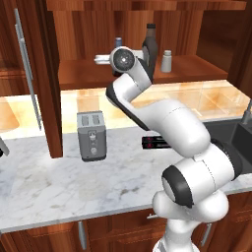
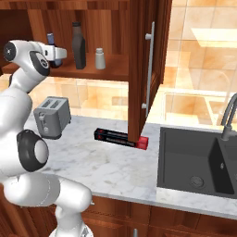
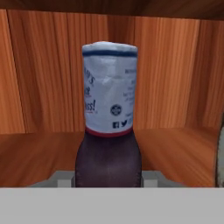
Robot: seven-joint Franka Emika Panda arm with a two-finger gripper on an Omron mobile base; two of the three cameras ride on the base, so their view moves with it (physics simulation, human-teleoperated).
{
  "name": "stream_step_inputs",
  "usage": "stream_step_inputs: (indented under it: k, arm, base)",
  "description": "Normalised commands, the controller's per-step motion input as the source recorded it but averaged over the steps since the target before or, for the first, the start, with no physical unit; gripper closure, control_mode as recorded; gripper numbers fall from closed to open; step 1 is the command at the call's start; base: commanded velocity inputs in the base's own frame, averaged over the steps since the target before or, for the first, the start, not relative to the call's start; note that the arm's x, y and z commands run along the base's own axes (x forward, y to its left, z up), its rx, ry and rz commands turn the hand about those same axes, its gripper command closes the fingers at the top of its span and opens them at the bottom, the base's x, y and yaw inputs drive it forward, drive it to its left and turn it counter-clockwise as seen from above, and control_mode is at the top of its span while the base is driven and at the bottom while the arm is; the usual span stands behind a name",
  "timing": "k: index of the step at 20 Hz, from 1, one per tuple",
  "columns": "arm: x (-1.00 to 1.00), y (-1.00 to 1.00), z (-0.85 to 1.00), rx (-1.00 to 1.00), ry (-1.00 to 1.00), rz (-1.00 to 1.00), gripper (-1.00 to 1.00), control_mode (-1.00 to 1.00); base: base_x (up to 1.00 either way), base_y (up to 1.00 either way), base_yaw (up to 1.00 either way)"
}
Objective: There are various items on the counter. Only move the condiments/shakers into the cabinet.
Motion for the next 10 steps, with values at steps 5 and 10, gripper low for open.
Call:
stream_step_inputs:
  k: [5,10]
  arm:
    - [0.2,0.0,-0.14,0.0,0.0,0.0,1.0,-1.0]
    - [0.02,-0.01,-0.19,0.0,0.0,0.0,-1.0,-1.0]
  base:
    - [0.0,0.0,0.0]
    - [0.0,0.0,0.0]
